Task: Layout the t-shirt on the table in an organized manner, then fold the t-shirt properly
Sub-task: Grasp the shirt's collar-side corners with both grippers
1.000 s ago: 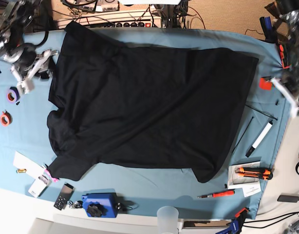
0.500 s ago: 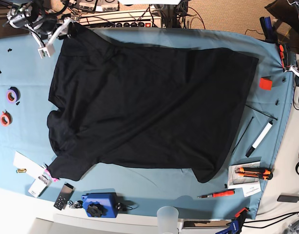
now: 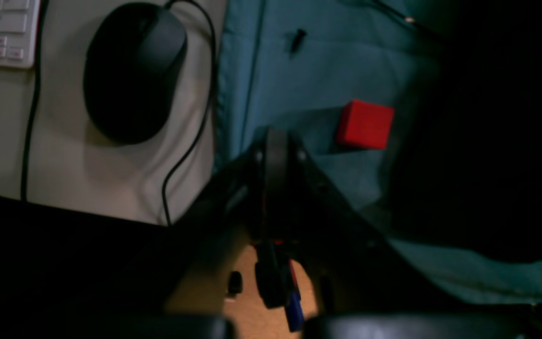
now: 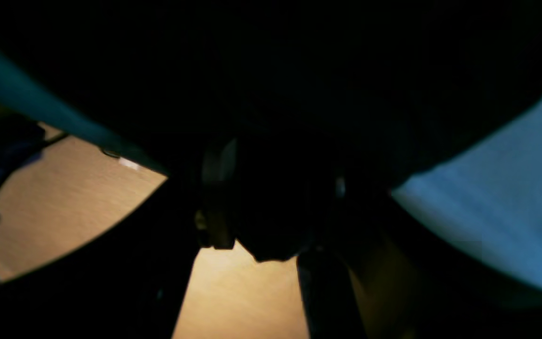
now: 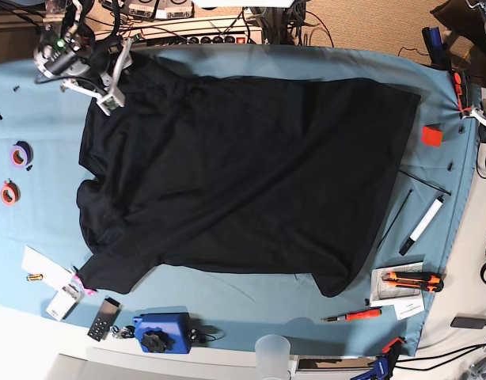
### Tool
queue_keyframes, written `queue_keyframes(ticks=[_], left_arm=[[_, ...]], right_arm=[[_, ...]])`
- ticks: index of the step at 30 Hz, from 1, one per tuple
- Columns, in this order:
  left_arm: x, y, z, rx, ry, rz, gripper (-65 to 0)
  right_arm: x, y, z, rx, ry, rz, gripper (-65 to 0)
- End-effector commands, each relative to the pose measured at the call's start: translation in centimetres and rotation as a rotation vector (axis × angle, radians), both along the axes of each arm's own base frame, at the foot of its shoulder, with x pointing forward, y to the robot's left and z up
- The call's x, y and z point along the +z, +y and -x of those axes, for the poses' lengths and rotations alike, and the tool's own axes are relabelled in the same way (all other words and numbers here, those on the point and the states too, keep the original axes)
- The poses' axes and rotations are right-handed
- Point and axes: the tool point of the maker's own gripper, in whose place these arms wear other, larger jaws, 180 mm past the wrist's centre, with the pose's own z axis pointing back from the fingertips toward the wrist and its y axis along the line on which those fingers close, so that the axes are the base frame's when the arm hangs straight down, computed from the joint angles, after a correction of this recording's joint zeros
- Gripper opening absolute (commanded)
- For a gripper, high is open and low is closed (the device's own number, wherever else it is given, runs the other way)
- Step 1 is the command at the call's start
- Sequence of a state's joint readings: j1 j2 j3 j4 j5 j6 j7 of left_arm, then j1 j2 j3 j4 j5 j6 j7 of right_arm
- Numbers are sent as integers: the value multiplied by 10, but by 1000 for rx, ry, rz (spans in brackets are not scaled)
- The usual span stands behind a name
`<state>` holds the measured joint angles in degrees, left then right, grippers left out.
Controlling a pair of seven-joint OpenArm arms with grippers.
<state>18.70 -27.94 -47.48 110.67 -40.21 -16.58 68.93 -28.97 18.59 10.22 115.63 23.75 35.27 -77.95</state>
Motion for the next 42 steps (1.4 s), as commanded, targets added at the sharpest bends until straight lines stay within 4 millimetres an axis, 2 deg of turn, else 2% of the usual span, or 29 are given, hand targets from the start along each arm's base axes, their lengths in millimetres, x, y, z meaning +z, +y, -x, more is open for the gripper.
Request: queue_keyframes(ticks=[1,3,4,5,7,8,12,20,26,29,30,32,34,35,39,42], left_arm=[[13,4,-6,-9,-39,-23,-650],[13,4,-7,-9,-45,-24,-650],[13,4,-7,-9,-46,-24,-650],[13,4,-7,-9,-46,-24,-650],[13,4,-7,-9,-45,-24,-650],[13,4,-7,-9,-45,-24,-650],[13,4,-6,-9,-42,-23,-650],[11,1,-6,-8,-41,-10,-650],[5,-14,0,-32,-37,70,-650],[-7,-36,14,-116,-5,141,-650],[-11,-46,19,-152,1,173,-624],[-14,-63,24,-188,-18,238,-507],[-15,-74,24,-194,-44,282,-412],[-15,-75,24,-189,-53,290,-388],[-22,-90,23,-190,-61,332,-381],[-35,-103,24,-200,-10,346,-381]], right_arm=[[-6,6,7,24,30,-9,-408],[-7,9,9,59,45,-2,-411],[-8,10,10,71,52,2,-434],[-8,10,11,78,58,10,-484],[-10,6,13,80,68,40,-638],[-10,5,14,80,72,45,-650],[1,10,13,101,46,45,-650],[63,43,-7,195,-169,35,-650],[65,44,-8,198,-175,35,-650],[64,41,-8,196,-177,50,-650],[64,40,-8,195,-177,56,-650],[64,39,-9,194,-178,62,-650],[64,39,-9,194,-178,64,-650],[64,39,-9,195,-178,64,-650],[64,37,-9,194,-179,72,-650],[64,34,-10,191,-180,90,-650]])
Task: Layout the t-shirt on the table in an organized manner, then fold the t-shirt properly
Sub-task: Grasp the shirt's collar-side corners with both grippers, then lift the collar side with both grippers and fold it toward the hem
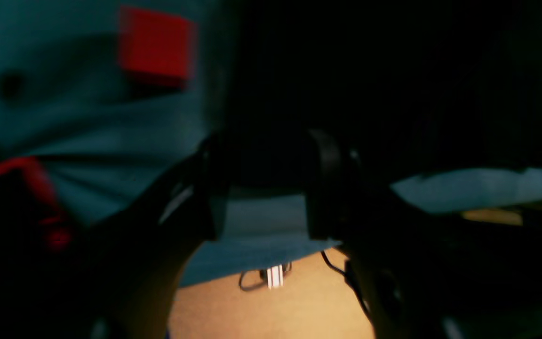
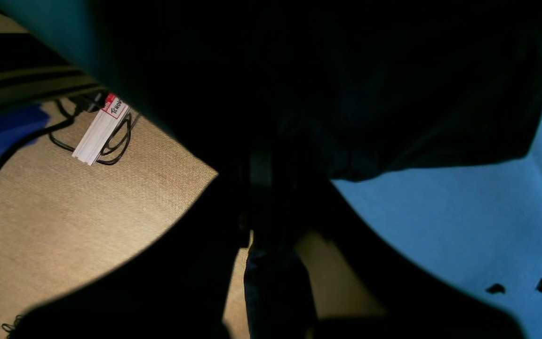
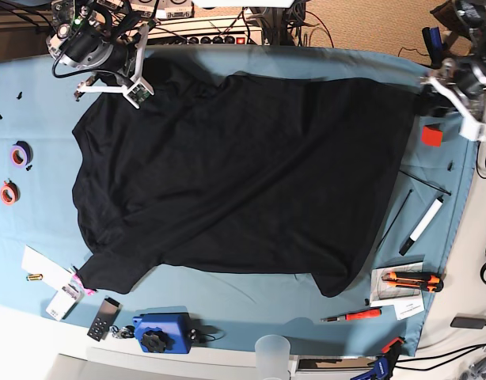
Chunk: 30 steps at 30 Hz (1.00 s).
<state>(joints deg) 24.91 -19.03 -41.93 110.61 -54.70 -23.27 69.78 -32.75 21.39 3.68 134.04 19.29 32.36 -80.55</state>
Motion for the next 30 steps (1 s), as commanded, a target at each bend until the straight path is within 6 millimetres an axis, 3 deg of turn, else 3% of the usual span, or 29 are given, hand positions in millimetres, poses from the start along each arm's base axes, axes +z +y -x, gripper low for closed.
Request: queue_keyframes(ticks=[1,5,11,17,19,23,26,30], left_arm=[[3,2,-5,1,-17,-27,-381],[-19,10,-4,63,49,-101,-381],[-46,3,4,66,116,-50,-381],[-55,-6,-3,103,117,53,-384],[-59,-13,-1,99,144,85,-435],[-66,-22,16,58,242,106,-650],[-68,-21,23,47,270,101,-650],[-56,-15,21,54,234,84,-650]], right_arm=[[5,-2,-3,3,-25,16,-650],[5,-4,-4,1,-26,22,-650],[5,-4,-4,1,-26,22,-650],[5,-3,-3,1,-26,22,-650],[5,-4,-4,0,-26,22,-650],[6,-5,-4,-8,-29,24,-650],[14,-10,-17,-60,-98,-2,-650],[34,-35,-38,-161,-230,-3,-650]])
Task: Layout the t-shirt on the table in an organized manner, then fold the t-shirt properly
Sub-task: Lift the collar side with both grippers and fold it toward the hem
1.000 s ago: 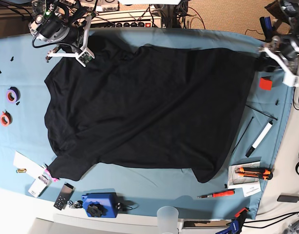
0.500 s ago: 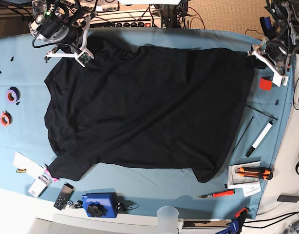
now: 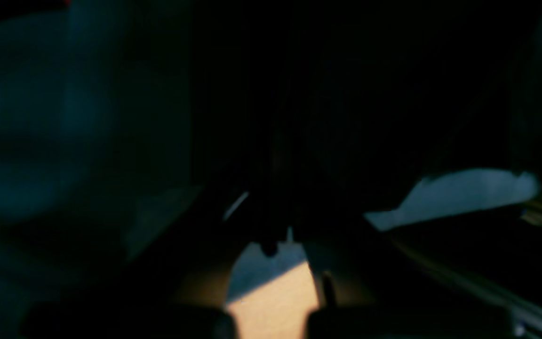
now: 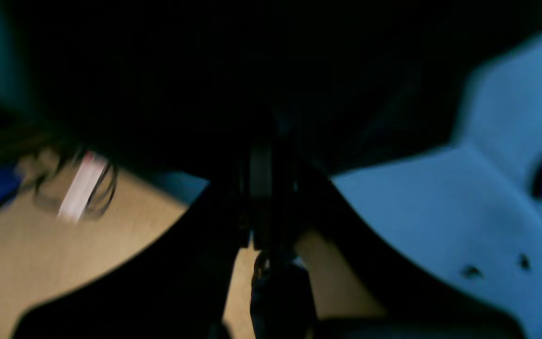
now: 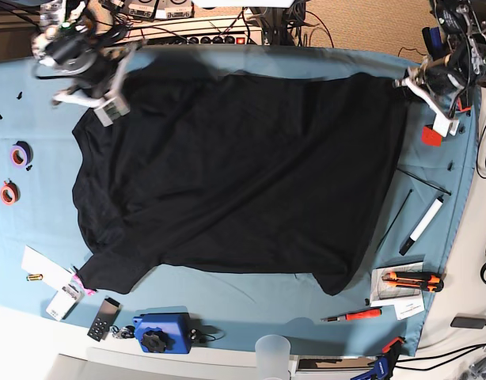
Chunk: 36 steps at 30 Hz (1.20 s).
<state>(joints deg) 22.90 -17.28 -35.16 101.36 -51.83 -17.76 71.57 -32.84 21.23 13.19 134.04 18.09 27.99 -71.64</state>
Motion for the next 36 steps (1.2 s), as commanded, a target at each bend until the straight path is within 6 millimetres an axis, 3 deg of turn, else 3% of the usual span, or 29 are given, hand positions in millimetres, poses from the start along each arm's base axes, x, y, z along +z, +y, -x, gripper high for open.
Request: queue_keyframes(ticks=[1,6,9,16,19,25,30,36], left_arm=[[7,11,2,-2,-6,-38,-650],[50,16,-15,-15,-160,-78,-650],[65,12,-21,-40,-212,-107,-650],[67,15,-21,-46,-211,-144,-650],[69,16,-23,-41,-223,-146,-650],[85,19,-47,-6,-339,-152,-650],[99,24,-68,18,-422,-180,-650],[87,1,-98,-46,-452,-206,-650]], right_arm=[[12,-7,-8,-12,-56,10,-650],[31,-32,-14,-101,-117,-1,-650],[39,-42,-15,-139,-139,-23,-650],[59,-87,-4,-285,-168,41,-650],[70,-91,-6,-284,-212,9,-650],[49,-100,-19,-303,-210,-74,-650],[25,-114,-49,-337,-204,-168,-650],[27,-125,-92,-361,-265,-250,-650]])
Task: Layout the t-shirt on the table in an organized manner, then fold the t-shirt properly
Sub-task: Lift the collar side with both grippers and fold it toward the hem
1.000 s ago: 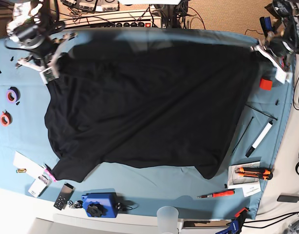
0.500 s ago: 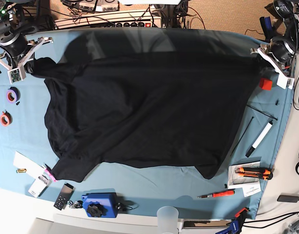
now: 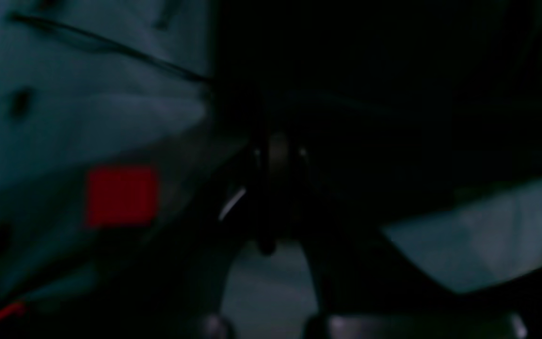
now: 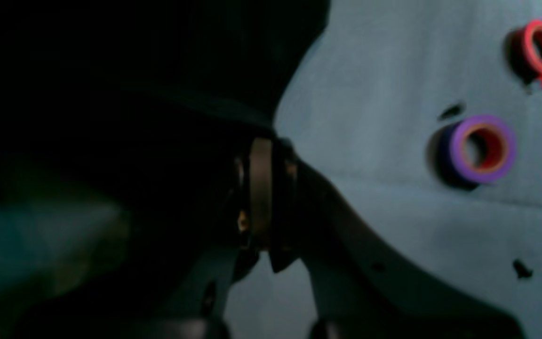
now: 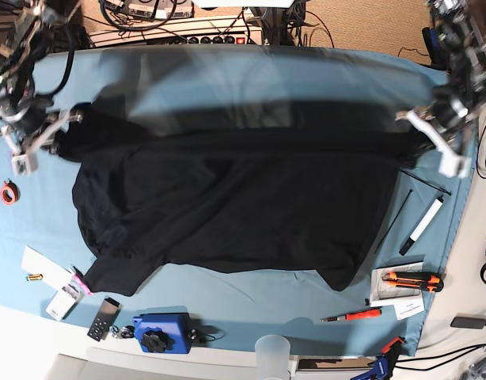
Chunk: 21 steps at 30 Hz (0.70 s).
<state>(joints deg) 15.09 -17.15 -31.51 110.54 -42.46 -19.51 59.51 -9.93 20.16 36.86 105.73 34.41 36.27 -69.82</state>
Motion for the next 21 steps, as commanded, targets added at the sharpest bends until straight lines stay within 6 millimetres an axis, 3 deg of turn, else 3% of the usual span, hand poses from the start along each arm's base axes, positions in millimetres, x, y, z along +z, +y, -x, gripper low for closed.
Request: queue_keyframes(ticks=[1,7,11,14,21], left_arm=[[16,4,-17,14,-77,-29,-650],[33,-1,-63,31,-157,-155,-650],[9,-18,-80,-25,-98,-167,-650],[-10,-16,-89,-27,-48,-191,-650],[-11,-6,-101,50,-60,-164,-650]], right_arm=[[17,-12,-13,-17,-55,29,-650],[18,-20,-46,-22,-101,-42,-650],[17,-21,-67,-24,-125,-100,-650],[7,-10,-84,13,-101,-126,-650],[-6,11,-114,77,-82,-55,-650]])
